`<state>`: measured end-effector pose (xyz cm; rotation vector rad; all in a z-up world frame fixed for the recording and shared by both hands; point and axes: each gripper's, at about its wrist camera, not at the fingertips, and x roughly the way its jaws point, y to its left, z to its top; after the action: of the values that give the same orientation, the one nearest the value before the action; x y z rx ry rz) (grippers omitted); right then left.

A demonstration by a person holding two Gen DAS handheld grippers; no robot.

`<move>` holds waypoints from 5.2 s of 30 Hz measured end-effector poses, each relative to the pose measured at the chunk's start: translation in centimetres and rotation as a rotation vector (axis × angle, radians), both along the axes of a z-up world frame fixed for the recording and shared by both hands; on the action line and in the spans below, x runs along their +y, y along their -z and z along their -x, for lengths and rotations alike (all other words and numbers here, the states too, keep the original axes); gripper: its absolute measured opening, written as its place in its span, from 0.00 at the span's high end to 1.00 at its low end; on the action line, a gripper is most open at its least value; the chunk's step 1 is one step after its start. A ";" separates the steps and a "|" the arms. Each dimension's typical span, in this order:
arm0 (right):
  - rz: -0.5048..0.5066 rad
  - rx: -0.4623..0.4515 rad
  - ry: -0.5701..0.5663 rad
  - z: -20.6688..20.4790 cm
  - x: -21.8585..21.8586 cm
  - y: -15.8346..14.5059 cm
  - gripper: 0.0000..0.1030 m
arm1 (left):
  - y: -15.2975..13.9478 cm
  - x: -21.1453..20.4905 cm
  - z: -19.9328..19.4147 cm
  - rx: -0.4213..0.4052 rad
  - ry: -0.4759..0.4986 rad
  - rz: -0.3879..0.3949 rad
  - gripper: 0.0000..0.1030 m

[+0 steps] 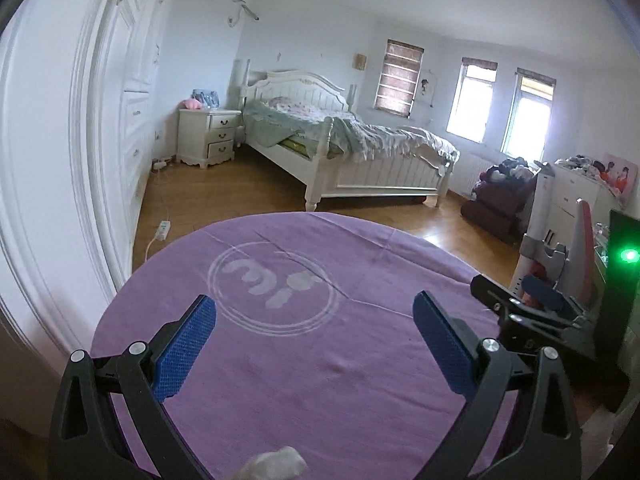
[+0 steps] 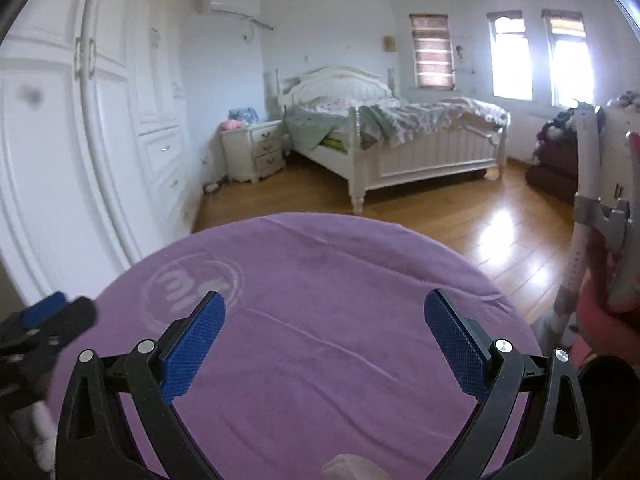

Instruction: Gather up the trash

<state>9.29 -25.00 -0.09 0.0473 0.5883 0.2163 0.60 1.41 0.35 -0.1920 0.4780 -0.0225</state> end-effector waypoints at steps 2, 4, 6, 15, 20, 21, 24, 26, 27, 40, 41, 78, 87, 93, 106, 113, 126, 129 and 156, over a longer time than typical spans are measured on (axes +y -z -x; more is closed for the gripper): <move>0.004 -0.004 0.010 -0.2 0.2 0.8 0.05 | 0.1 0.5 -0.2 0.009 -0.015 0.006 0.05; 0.009 0.001 0.014 -0.2 0.5 1.3 0.05 | 0.2 0.8 -0.3 0.012 -0.013 0.015 0.05; 0.005 -0.018 0.021 -0.1 0.5 1.2 0.05 | 0.5 1.2 -0.4 0.015 -0.007 0.024 0.05; 0.065 -0.017 0.096 -0.3 0.4 1.8 0.05 | 1.8 1.9 -1.6 0.071 0.020 0.051 0.05; 0.094 -0.012 0.122 -0.1 0.3 2.2 0.05 | 1.8 2.1 -1.6 0.079 0.017 0.051 0.05; 0.095 -0.019 0.122 0.0 0.3 2.1 0.05 | 1.7 2.1 -1.5 0.073 0.018 0.047 0.05; 0.097 -0.043 0.113 0.5 0.7 1.9 0.05 | 1.5 1.8 -1.4 0.071 0.025 0.038 0.05; 0.100 -0.055 0.109 0.7 0.8 1.9 0.05 | 1.8 1.7 -1.6 0.074 0.025 0.036 0.05; 0.101 -0.058 0.108 0.8 0.9 1.8 0.05 | 1.8 1.7 -1.6 0.075 0.025 0.037 0.05; 0.096 -0.068 0.116 1.0 0.3 1.2 0.05 | 1.8 2.0 -1.9 0.084 0.029 0.047 0.05; 0.096 -0.069 0.117 1.1 0.4 1.2 0.05 | 1.8 2.0 -1.9 0.086 0.028 0.047 0.05; 0.071 -0.069 0.134 0.9 -0.4 0.6 0.05 | 1.7 1.4 -2.6 0.098 0.042 0.008 0.05; 0.072 -0.070 0.134 0.9 -0.2 0.5 0.05 | 1.8 1.4 -2.5 0.100 0.042 0.012 0.05; 0.065 -0.066 0.139 0.8 -0.1 0.3 0.05 | 1.7 1.5 -2.6 0.098 0.045 0.006 0.05; 0.065 -0.067 0.140 0.7 0.0 0.3 0.05 | 1.7 1.7 -2.6 0.098 0.050 -0.001 0.05; 0.066 -0.066 0.137 0.7 0.0 0.4 0.05 | 1.6 2.1 -2.9 0.103 0.057 0.006 0.05; 0.069 -0.067 0.142 0.7 1.1 0.1 0.05 | 1.7 1.8 -3.1 0.109 0.060 -0.003 0.05; 0.069 -0.067 0.142 0.7 1.1 0.1 0.05 | 1.7 1.6 -3.1 0.110 0.061 -0.011 0.05; 0.064 -0.068 0.145 0.7 1.4 0.1 0.05 | 1.6 1.5 -2.5 0.081 0.076 -0.032 0.05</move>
<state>8.57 -23.60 -0.20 0.0205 0.5209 0.0581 3.05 2.95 -1.23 -0.1438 0.5662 -0.0812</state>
